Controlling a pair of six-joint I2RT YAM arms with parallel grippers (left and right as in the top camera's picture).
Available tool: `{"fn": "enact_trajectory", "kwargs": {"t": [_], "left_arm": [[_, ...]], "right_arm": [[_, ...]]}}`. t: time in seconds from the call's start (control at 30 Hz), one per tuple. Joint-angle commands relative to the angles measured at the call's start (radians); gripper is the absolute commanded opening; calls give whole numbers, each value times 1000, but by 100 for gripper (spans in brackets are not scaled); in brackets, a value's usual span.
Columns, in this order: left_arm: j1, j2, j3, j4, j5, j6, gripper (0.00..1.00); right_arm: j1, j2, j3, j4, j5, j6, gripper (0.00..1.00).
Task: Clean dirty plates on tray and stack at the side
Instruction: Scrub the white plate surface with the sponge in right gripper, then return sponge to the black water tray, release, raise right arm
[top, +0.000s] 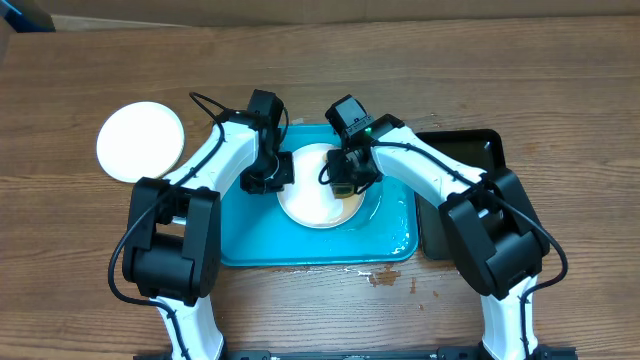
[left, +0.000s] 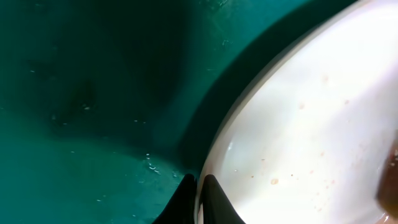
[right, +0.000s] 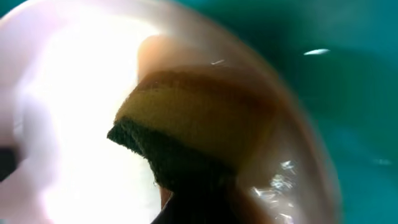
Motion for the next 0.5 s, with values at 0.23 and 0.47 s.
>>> {"fn": "enact_trajectory", "kwargs": {"t": [0.23,0.47], "left_arm": [[-10,4,-5,7,24,0,6],[-8,4,-5,8,24,0,8]], "right_arm": [[-32,46,101,-12,-396,-32,4],[-202,-80,263,-224,-325,-84,4]]}}
